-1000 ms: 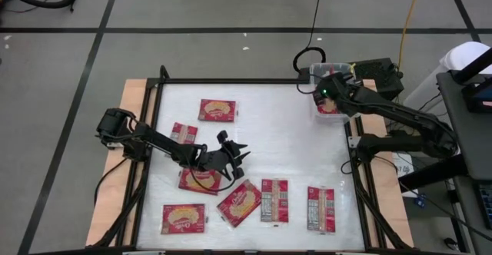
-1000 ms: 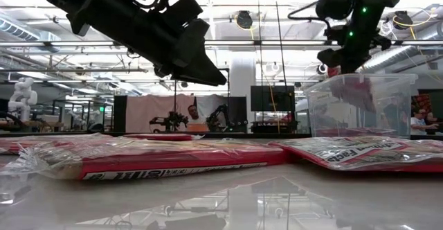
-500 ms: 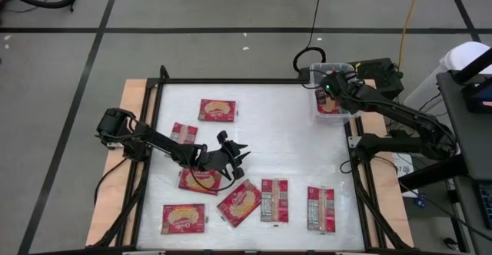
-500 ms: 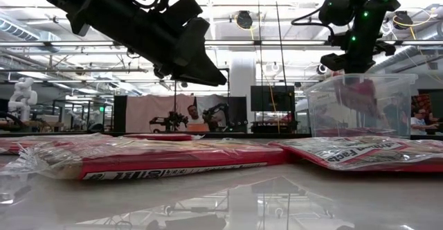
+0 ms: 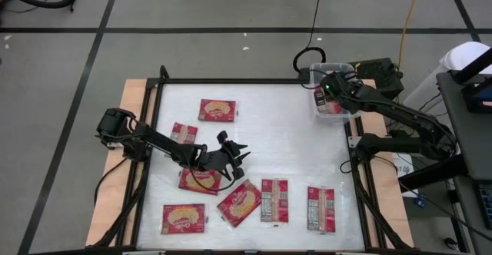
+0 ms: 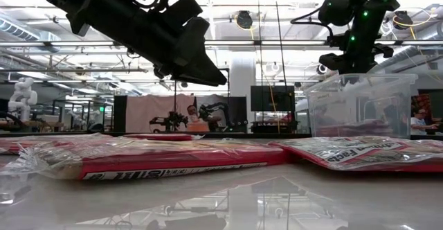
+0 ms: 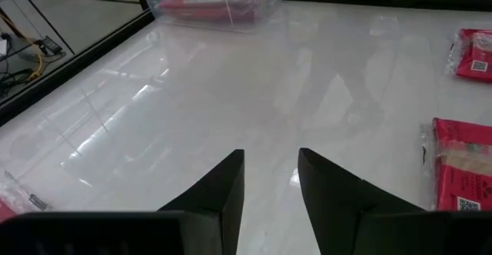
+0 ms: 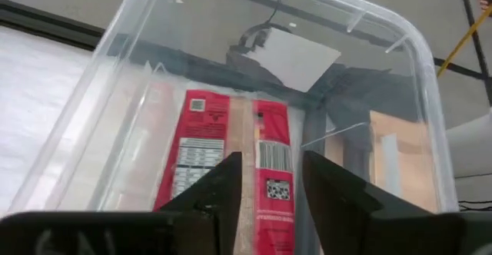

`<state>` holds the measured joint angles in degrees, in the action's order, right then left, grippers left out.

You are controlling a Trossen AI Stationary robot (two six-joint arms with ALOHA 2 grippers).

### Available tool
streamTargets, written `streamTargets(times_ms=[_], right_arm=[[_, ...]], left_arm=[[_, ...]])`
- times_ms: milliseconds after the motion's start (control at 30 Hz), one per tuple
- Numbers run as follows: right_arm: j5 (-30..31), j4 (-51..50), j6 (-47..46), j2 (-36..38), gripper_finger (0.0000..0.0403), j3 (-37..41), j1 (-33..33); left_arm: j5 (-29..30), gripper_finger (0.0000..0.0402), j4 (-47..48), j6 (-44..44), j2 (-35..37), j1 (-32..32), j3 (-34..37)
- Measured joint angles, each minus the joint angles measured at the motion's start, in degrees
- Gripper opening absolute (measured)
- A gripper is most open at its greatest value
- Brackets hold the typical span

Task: Sort popcorn bags into baskets
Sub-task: Put the red popcorn bag into the transparent container

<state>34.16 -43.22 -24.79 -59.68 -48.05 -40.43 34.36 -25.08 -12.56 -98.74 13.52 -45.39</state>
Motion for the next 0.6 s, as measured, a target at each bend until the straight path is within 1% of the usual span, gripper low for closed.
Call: streamTargets(times_ms=[100,200,300,367,500,600], right_arm=[[-0.15,-0.31,-0.04,0.00,0.0141,0.00,0.00],[-2.47,-0.37,-0.93,-0.04,0.0141,0.00,-0.14],[-7.69,1.08,0.35,-0.89,0.0141,-0.60,-1.18],[-11.55,0.89,1.69,-2.28,0.0141,-2.51,-2.88],[-15.06,-2.37,4.64,-6.62,0.0141,-7.57,-7.66],[-18.29,-5.66,6.12,-9.95,0.0141,-9.61,-11.51]], left_arm=[[-0.01,0.0127,-0.02,0.00,0.00,0.00,0.00],[-0.01,0.0127,0.00,0.00,0.00,0.00,-0.01],[0.01,0.0127,-0.02,0.01,0.00,0.00,-0.02],[-0.01,0.0127,-0.05,0.39,0.00,-0.21,-0.02],[0.01,0.0127,-0.05,0.39,0.00,-1.05,-0.02],[-0.12,0.0127,-0.04,0.37,0.00,-1.73,-0.02]])
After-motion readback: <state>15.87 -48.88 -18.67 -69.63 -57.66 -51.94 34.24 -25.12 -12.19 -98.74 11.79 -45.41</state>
